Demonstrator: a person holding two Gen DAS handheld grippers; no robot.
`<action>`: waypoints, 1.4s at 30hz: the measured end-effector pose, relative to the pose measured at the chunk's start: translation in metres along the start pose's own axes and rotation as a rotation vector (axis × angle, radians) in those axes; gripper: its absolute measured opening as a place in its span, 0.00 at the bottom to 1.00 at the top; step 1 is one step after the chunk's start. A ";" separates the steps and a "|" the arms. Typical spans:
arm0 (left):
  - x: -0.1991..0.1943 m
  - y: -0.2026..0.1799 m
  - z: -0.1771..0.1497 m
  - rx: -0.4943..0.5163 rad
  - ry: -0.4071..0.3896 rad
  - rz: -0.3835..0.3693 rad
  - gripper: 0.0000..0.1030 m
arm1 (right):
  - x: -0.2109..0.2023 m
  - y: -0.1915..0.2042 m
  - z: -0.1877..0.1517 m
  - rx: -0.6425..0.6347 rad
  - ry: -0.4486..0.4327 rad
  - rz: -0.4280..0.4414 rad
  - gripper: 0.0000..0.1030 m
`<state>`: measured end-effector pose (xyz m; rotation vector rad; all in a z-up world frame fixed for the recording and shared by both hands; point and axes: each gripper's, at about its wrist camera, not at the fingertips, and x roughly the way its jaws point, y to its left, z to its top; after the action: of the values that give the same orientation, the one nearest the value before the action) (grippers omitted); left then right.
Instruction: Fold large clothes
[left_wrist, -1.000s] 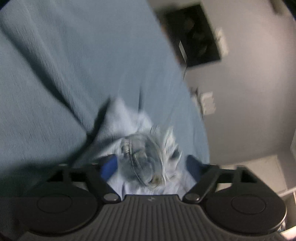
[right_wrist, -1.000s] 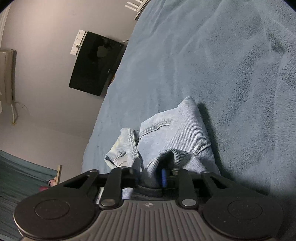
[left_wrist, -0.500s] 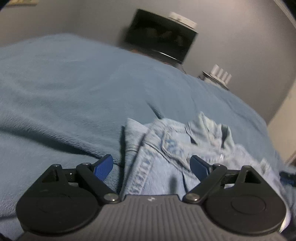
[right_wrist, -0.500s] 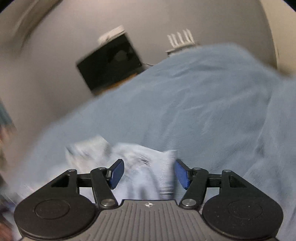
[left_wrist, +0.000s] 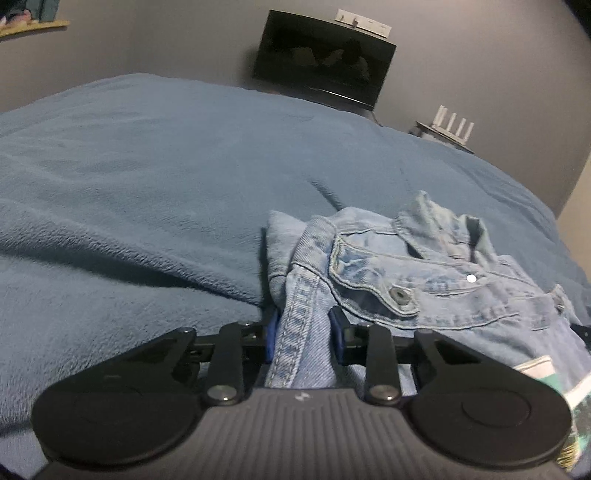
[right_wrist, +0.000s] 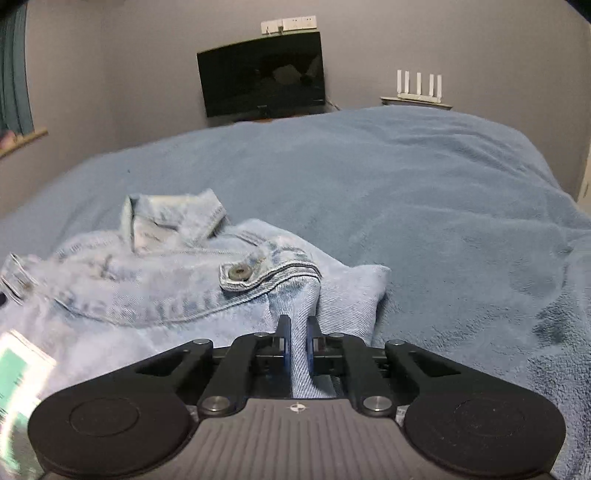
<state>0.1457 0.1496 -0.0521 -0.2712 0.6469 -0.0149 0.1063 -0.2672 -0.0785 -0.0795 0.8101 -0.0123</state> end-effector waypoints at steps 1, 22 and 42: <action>0.000 -0.001 -0.001 -0.004 -0.006 0.008 0.27 | 0.002 0.004 -0.005 -0.014 -0.002 -0.029 0.11; -0.102 -0.077 -0.058 0.317 -0.107 0.023 0.77 | -0.123 0.083 -0.070 -0.229 -0.185 -0.017 0.64; -0.066 -0.097 -0.090 0.411 -0.018 -0.031 0.88 | -0.076 0.092 -0.069 -0.088 -0.111 0.048 0.63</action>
<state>0.0457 0.0404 -0.0568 0.1155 0.6066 -0.1729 0.0023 -0.1766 -0.0783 -0.1431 0.7014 0.0727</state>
